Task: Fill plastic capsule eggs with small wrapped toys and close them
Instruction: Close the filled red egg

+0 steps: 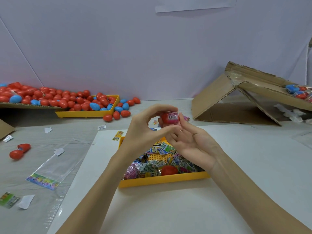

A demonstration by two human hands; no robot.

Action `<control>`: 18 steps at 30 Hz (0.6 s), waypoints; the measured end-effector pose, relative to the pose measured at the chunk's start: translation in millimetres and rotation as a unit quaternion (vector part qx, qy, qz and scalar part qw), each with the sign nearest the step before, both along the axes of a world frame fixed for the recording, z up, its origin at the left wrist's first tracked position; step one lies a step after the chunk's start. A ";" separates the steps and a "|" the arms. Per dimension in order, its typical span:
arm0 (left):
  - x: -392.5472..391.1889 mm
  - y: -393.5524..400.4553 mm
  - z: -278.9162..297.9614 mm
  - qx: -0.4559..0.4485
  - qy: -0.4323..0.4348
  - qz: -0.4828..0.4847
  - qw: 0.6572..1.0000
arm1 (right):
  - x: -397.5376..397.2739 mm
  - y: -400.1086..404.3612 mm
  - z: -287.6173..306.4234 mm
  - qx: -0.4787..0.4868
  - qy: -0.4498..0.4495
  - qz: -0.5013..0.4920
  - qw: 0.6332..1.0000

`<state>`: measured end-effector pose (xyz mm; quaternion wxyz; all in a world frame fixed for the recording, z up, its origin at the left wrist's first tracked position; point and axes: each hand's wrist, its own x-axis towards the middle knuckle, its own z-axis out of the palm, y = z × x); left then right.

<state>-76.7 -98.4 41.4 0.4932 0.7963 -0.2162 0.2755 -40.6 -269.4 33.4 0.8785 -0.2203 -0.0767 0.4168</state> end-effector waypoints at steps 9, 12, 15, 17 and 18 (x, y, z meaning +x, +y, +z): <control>-0.1 3.8 0.4 -0.013 -0.028 0.000 1.000 | -2.1 3.3 -2.5 0.002 -0.002 -0.006 1.000; -0.2 2.4 -2.4 -0.011 -0.028 0.014 0.999 | -3.6 3.7 -3.4 -0.001 -0.007 -0.006 1.000; 0.3 2.6 -4.4 0.012 -0.034 0.024 0.999 | -3.4 1.3 -4.5 -0.010 -0.019 -0.007 1.000; 0.3 1.4 -4.2 0.025 -0.038 0.034 0.998 | -3.4 0.5 -4.1 -0.030 -0.044 -0.012 0.999; 0.0 0.4 -3.7 0.029 -0.041 0.040 0.998 | -3.8 1.0 -3.9 -0.040 -0.053 -0.015 0.998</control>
